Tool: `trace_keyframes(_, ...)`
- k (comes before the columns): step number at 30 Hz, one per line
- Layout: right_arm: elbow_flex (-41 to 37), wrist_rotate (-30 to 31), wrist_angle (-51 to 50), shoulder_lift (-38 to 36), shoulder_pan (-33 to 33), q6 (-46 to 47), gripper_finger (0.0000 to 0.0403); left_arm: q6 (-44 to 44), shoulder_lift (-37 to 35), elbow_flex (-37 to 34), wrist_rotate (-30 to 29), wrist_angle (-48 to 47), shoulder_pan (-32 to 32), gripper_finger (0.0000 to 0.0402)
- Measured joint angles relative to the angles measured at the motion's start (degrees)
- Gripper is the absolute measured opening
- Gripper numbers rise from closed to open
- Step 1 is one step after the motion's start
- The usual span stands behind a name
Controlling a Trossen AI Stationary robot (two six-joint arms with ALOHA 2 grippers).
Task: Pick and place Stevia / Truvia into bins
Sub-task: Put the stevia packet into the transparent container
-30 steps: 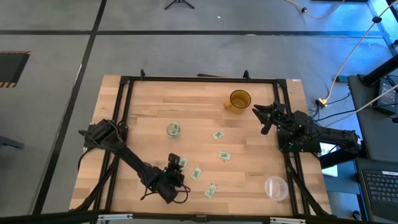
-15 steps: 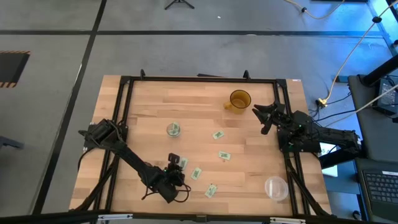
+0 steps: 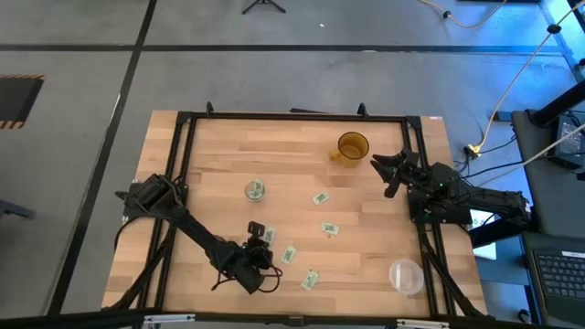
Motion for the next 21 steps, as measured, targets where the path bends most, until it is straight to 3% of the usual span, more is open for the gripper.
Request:
trace_keyframes(8,0.00,0.00,-0.07,0.00,0.00,0.17,0.0133,-0.55,-4.15,-0.59,-0.82,-3.04,-0.02,0.0002)
trace_keyframes(15,0.00,0.00,-0.09,0.00,0.00,-0.13,0.0133,-7.83,-11.67,-0.42,-0.18,-6.83,0.00,0.0002)
trace_keyframes(21,0.00,0.00,-0.07,-0.02,-0.02,-0.27,0.0133,-13.19,-20.92,-0.35,6.36,-6.74,2.57,0.0002)
